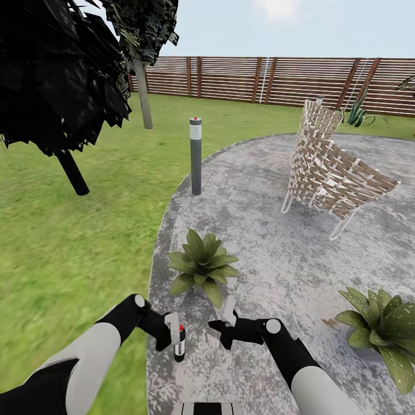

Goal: Pick up the pesticide atomizer in the garden and spray insectifuge to fully cover both potted plants in the garden.

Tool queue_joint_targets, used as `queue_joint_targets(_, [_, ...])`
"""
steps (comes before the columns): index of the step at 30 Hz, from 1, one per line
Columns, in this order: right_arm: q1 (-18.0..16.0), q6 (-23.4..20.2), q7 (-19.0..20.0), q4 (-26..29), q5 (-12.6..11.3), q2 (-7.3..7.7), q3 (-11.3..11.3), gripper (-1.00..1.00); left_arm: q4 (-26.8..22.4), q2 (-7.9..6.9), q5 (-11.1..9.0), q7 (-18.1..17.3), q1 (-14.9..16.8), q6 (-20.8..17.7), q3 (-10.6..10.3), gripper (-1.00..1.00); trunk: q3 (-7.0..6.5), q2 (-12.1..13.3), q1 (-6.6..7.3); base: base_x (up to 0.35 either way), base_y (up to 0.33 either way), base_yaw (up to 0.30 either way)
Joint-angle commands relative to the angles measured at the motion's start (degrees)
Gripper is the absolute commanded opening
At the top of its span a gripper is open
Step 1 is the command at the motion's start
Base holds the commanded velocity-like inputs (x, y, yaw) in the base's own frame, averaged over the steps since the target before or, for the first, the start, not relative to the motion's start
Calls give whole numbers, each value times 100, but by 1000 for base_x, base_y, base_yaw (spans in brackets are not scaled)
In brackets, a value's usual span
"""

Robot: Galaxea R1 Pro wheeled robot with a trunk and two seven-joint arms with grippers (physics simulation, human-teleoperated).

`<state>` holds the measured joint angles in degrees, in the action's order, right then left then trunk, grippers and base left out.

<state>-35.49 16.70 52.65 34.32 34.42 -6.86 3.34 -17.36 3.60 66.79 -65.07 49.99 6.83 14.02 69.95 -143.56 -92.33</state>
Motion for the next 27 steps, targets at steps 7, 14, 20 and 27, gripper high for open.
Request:
queue_joint_targets(7, [-10, 26, 26, 4, 48, -25, 35, -100, -126, 184, 29, 1, 4, 64, 91, -100, 5, -2, 1, 0, 0, 0])
queue_joint_targets(14, [-7, 26, 19, 12, 48, -34, -251, -100, -136, 248, -237, 102, 3, 75, 106, -100, 5, -2, 1, 0, 0, 0])
queue_joint_targets(20, [-8, 26, 17, 13, 48, -34, -280, -100, -119, 244, -262, 104, -19, 124, 99, -100, 5, -2, 1, 0, 0, 0])
queue_joint_targets(27, [-10, 26, 17, 14, 48, -34, -281, -100, -79, 251, -253, 46, -50, 172, 41, -100, 5, -2, 1, 0, 0, 0])
